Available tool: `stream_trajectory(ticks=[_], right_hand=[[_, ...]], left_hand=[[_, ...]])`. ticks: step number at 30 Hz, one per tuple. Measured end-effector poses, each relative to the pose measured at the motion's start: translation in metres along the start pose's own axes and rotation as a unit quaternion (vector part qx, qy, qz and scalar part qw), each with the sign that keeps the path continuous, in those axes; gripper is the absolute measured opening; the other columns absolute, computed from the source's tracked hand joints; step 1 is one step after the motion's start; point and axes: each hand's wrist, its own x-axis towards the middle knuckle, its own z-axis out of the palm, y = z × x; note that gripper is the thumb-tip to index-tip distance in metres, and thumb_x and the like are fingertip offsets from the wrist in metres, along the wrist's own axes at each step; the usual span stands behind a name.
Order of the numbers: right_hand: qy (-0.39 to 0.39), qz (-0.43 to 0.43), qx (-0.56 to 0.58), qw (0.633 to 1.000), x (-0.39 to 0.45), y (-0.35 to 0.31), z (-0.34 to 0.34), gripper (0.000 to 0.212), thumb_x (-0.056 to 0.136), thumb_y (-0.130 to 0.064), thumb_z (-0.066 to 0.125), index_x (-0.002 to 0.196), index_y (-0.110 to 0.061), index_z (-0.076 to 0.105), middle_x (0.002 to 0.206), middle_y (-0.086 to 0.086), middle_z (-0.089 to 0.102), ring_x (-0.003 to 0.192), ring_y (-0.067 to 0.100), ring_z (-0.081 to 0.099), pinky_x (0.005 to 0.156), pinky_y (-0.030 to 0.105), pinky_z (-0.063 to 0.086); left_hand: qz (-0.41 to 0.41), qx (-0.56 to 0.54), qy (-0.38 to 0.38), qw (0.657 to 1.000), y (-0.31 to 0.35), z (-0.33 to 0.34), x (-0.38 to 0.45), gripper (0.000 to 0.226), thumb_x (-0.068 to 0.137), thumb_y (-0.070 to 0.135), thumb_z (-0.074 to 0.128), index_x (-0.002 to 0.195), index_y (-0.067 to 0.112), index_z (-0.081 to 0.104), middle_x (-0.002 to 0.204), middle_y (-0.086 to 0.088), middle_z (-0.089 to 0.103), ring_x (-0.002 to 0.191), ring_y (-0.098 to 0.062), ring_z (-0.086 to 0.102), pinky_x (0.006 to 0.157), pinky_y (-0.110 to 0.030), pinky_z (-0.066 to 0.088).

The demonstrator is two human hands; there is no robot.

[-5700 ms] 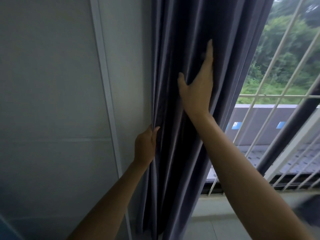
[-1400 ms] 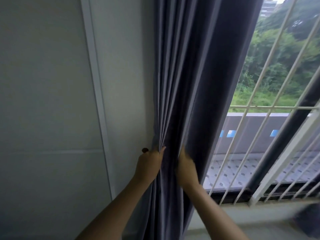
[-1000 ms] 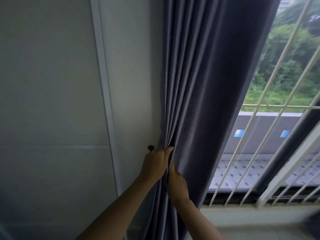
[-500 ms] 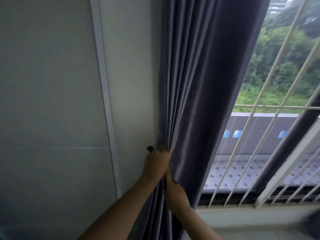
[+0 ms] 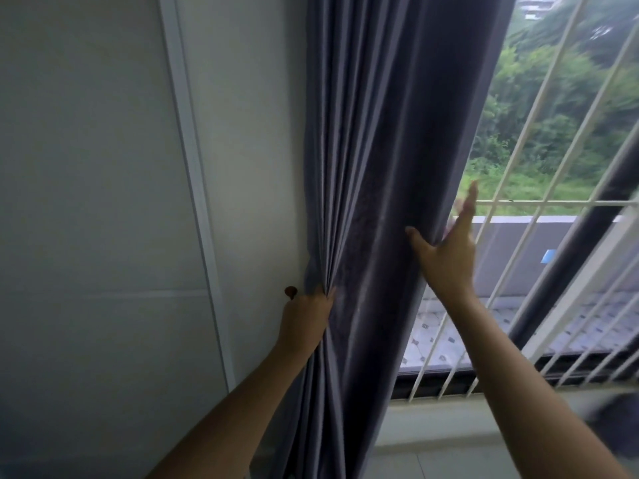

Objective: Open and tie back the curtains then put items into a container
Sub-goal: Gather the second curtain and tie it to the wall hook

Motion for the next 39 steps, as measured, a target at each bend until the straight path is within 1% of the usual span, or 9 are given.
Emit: stream_trajectory(ticks=[3, 11, 16, 23, 26, 30, 34, 37, 39], right_hand=[[-0.079, 0.081, -0.051, 0.992, -0.014, 0.019, 0.021, 0.073, 0.082, 0.006, 0.059, 0.147, -0.006, 0.027, 0.118, 0.022, 0.062, 0.103, 0.041, 0.061, 0.073, 0.027, 0.039], [-0.227, 0.014, -0.002, 0.974, -0.122, 0.04, 0.073, 0.039, 0.091, 0.001, 0.053, 0.127, -0.013, 0.056, 0.104, -0.01, 0.06, 0.094, 0.016, 0.062, 0.07, -0.001, 0.036], [-0.27, 0.068, -0.027, 0.96, -0.144, 0.041, 0.091, 0.041, 0.101, -0.022, 0.038, 0.14, -0.035, 0.039, 0.109, -0.016, 0.058, 0.094, 0.005, 0.056, 0.075, 0.019, 0.04], [-0.332, 0.117, -0.074, 0.933, -0.162, 0.055, 0.096, 0.056, 0.101, -0.03, 0.034, 0.149, -0.04, 0.008, 0.128, 0.002, 0.056, 0.103, 0.03, 0.062, 0.084, 0.041, 0.053], [-0.342, 0.102, -0.108, 0.928, -0.17, 0.064, 0.093, 0.059, 0.1, -0.027, 0.035, 0.151, -0.032, 0.006, 0.139, 0.003, 0.05, 0.101, 0.032, 0.062, 0.08, 0.039, 0.052], [-0.408, 0.048, -0.095, 0.907, -0.171, 0.078, 0.087, 0.1, 0.08, -0.005, 0.049, 0.151, -0.034, -0.014, 0.151, -0.001, 0.032, 0.083, 0.031, 0.062, 0.06, 0.041, 0.051], [-0.387, 0.057, -0.039, 0.919, -0.167, 0.089, 0.074, 0.109, 0.072, -0.051, 0.067, 0.151, -0.039, -0.008, 0.158, -0.013, 0.017, 0.143, 0.019, 0.029, 0.105, 0.038, 0.043], [-0.327, 0.121, -0.049, 0.936, -0.165, 0.094, 0.068, 0.109, 0.08, -0.038, 0.065, 0.143, -0.049, -0.024, 0.122, 0.004, 0.06, 0.1, 0.024, 0.062, 0.069, 0.034, 0.053], [-0.305, 0.126, -0.069, 0.941, -0.166, 0.1, 0.064, 0.101, 0.089, -0.025, 0.056, 0.136, -0.054, -0.029, 0.087, 0.005, 0.064, 0.07, 0.025, 0.061, 0.053, 0.031, 0.042]], left_hand=[[-0.015, -0.018, -0.006, 1.0, 0.004, -0.001, -0.002, 0.035, 0.056, 0.018, 0.091, 0.048, 0.01, 0.057, 0.033, 0.0, 0.04, 0.023, -0.008, 0.034, 0.032, -0.009, 0.016], [-0.077, -0.115, -0.04, 0.99, 0.006, 0.01, -0.005, 0.034, 0.083, 0.022, 0.072, 0.057, 0.007, 0.056, 0.04, -0.007, 0.051, 0.031, -0.019, 0.049, 0.029, -0.022, 0.041], [-0.137, -0.218, -0.071, 0.964, 0.016, 0.007, -0.007, 0.046, 0.101, 0.037, 0.032, 0.092, 0.003, 0.062, 0.077, -0.013, 0.067, 0.071, -0.027, 0.064, 0.06, -0.027, 0.046], [-0.145, -0.251, -0.066, 0.955, 0.027, 0.014, -0.011, 0.094, 0.087, 0.072, -0.002, 0.074, 0.006, 0.063, 0.066, -0.012, 0.067, 0.06, -0.027, 0.064, 0.057, -0.038, 0.054], [-0.075, -0.14, -0.062, 0.985, 0.036, 0.012, -0.012, 0.085, 0.09, 0.069, 0.006, 0.066, 0.008, 0.06, 0.054, -0.01, 0.063, 0.047, -0.024, 0.061, 0.045, -0.029, 0.05], [-0.074, -0.062, -0.127, 0.987, 0.05, 0.013, -0.004, 0.053, 0.097, 0.045, 0.031, 0.068, 0.009, 0.058, 0.053, -0.011, 0.062, 0.046, -0.025, 0.062, 0.041, -0.029, 0.05], [-0.123, -0.117, -0.128, 0.977, 0.06, 0.023, 0.002, 0.037, 0.101, 0.03, 0.036, 0.08, 0.008, 0.056, 0.072, -0.014, 0.066, 0.065, -0.03, 0.065, 0.059, -0.037, 0.054], [-0.16, -0.195, -0.109, 0.962, 0.076, 0.028, 0.001, 0.045, 0.1, 0.038, 0.033, 0.069, 0.01, 0.05, 0.063, -0.014, 0.063, 0.058, -0.029, 0.062, 0.055, -0.036, 0.05], [-0.185, -0.208, -0.096, 0.956, 0.088, 0.03, 0.001, 0.046, 0.1, 0.039, 0.034, 0.073, 0.007, 0.054, 0.063, -0.016, 0.063, 0.058, -0.028, 0.062, 0.054, -0.03, 0.044]])
